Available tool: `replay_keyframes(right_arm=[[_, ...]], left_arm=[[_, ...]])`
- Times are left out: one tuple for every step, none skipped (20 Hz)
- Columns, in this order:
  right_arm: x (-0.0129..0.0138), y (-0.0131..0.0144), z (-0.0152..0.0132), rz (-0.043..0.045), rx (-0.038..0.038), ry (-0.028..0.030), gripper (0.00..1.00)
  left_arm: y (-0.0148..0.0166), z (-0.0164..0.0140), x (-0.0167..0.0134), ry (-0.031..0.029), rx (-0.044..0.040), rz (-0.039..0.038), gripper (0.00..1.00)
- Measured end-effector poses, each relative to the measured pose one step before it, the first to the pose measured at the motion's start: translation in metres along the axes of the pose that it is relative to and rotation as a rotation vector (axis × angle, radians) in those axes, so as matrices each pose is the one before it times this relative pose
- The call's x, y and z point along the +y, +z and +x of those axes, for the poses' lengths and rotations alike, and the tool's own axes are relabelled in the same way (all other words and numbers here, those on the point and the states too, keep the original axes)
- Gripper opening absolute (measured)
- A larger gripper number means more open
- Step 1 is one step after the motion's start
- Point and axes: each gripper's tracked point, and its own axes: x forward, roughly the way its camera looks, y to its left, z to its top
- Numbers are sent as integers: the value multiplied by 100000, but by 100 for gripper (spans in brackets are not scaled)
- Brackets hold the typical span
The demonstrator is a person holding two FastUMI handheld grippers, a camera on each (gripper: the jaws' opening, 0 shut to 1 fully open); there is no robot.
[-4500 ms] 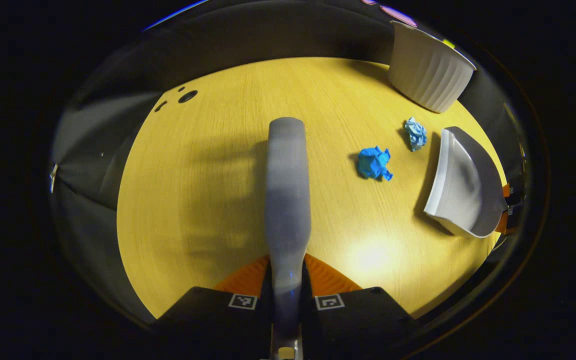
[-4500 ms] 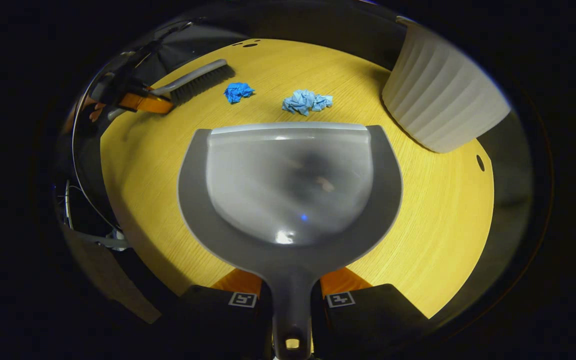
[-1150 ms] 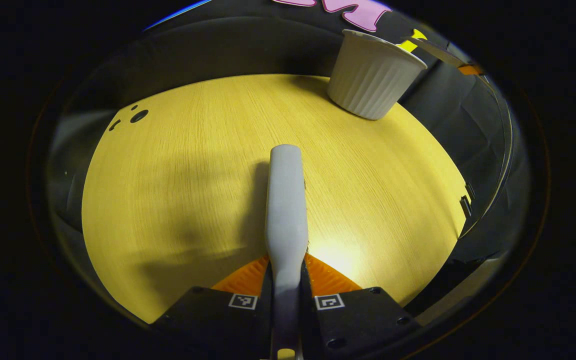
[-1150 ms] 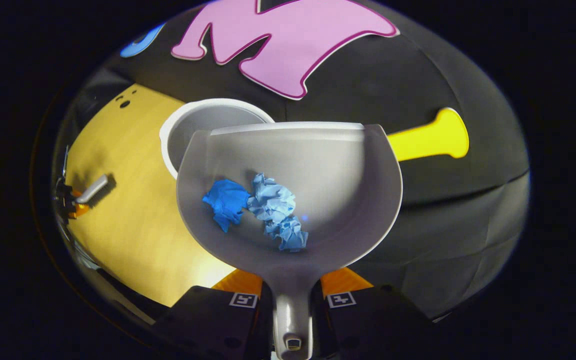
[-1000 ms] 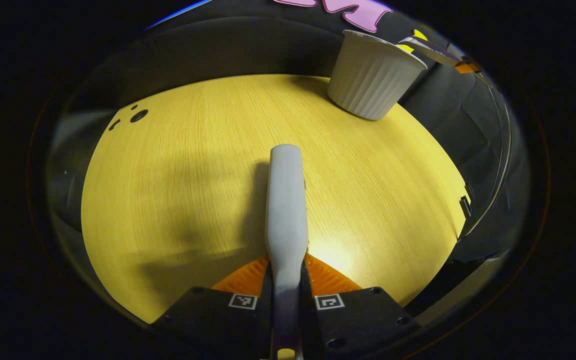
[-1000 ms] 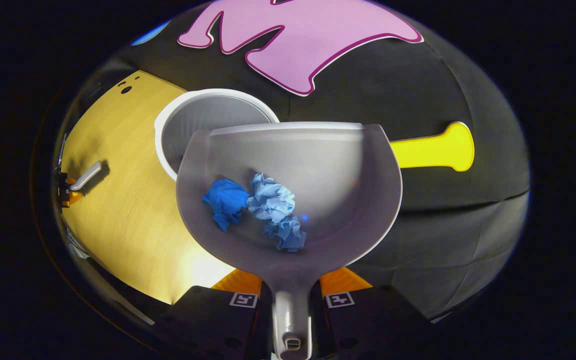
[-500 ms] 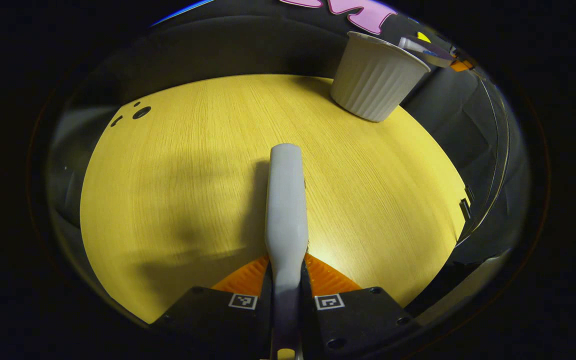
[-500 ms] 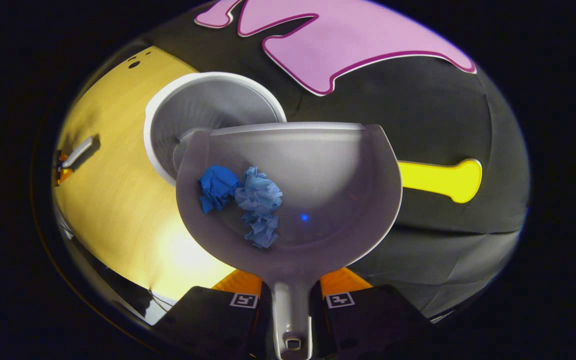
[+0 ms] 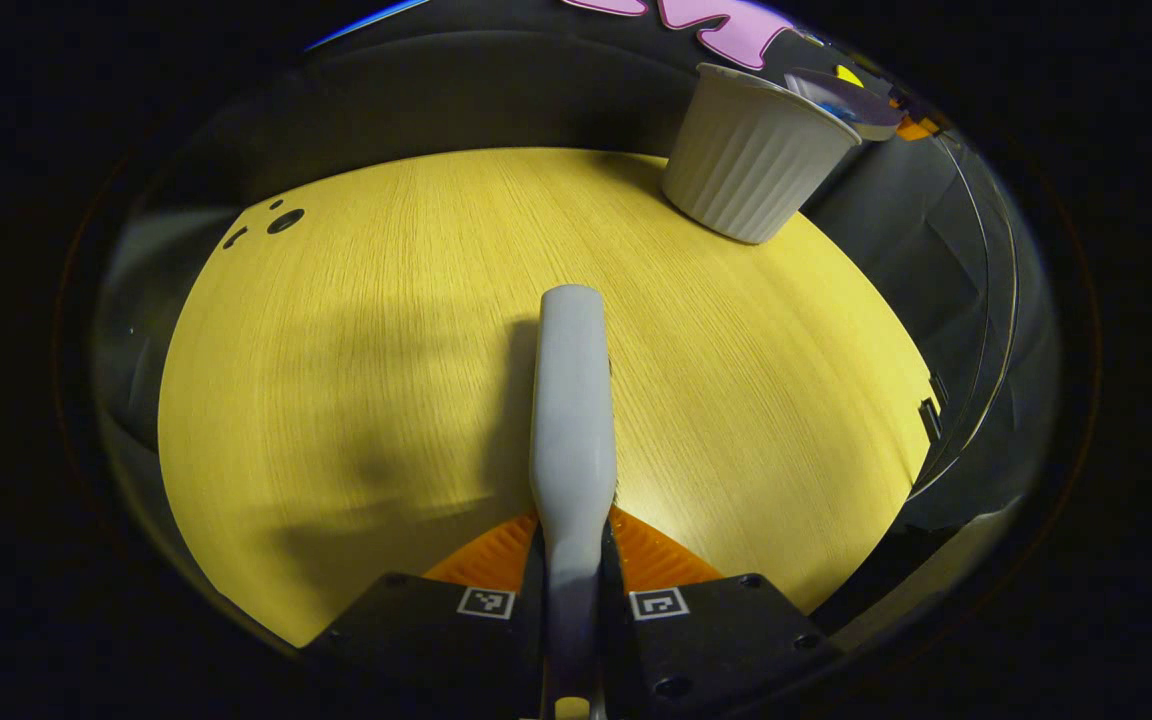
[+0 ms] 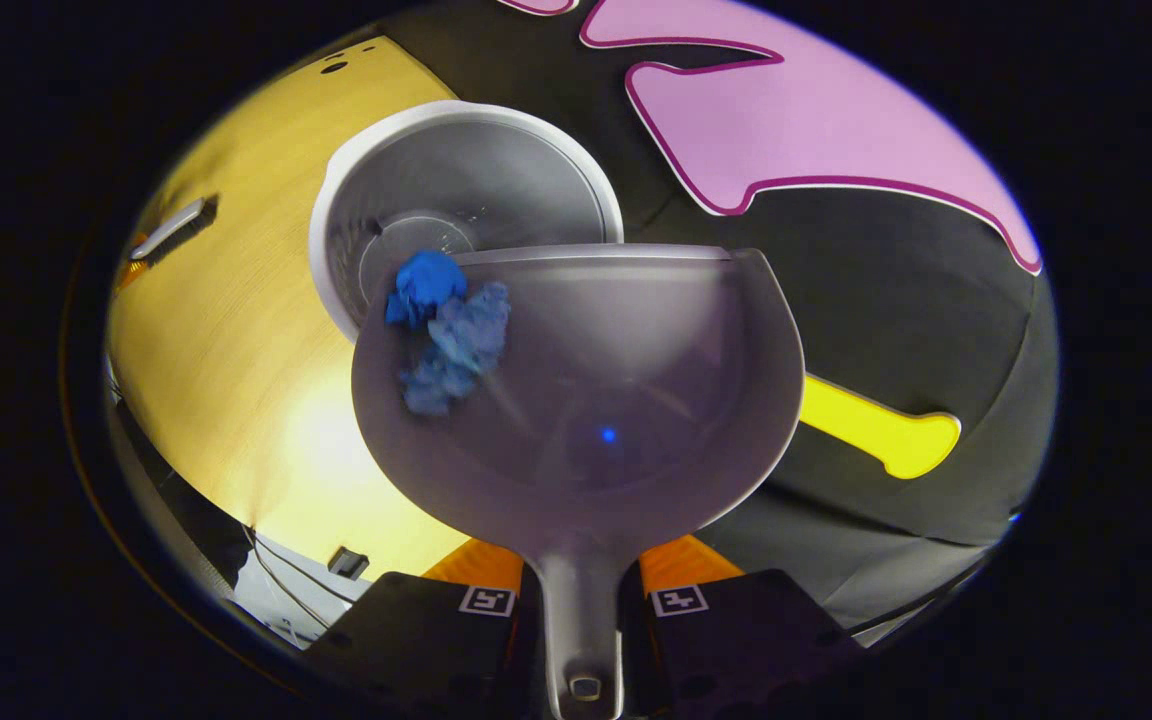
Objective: Pick up the small broom and dustpan from the desktop, sweep the trash into the dustpan with the broom, and then empty the trash into the garbage bin.
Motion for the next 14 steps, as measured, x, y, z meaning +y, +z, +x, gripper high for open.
replay_keyframes(right_arm=[[-51, 119, -27, -511, -129, -136, 34], [-16, 50, -16, 105, 95, 180, 34], [23, 22, 39, -81, 54, 38, 39], [-32, 74, 35, 217, -133, -180, 34], [-38, -34, -15, 48, -175, -292, 34], [-54, 7, 23, -103, -298, -437, 39], [-72, -64, -6, 97, -704, -506, 34], [-88, 68, -7, 775, -1346, -533, 34], [55, 180, 59, 2579, -2501, 168, 34], [210, 142, 215, 4125, -2886, 580, 34], [267, -77, 133, 4904, -2298, 1025, 39], [353, 16, 91, 4900, -2427, 1053, 34], [310, -81, -128, 4502, -2466, 1167, 34], [253, -43, -117, 4552, -2604, 1269, 34]], left_arm=[[32, -34, 46, 60, -95, -204, 27], [-14, 79, -21, 66, -39, -207, 28], [-5, -30, -20, -7, 41, 25, 28], [32, 36, 8, 92, 0, 126, 31], [-6, -51, -20, 147, 134, 77, 28], [23, -2, -33, 254, 39, 70, 27], [28, 2, -41, 245, 157, -22, 28], [-38, 36, 36, 462, 73, 10, 28], [18, -20, 35, 724, 104, -120, 28], [-89, 10, 82, 963, 169, -223, 28], [-25, -16, 86, 778, 3, -388, 27], [-49, -55, 14, 392, 10, -671, 27], [-27, -81, 11, 470, 18, -392, 28], [-44, 9, 46, 485, 77, -236, 28]])
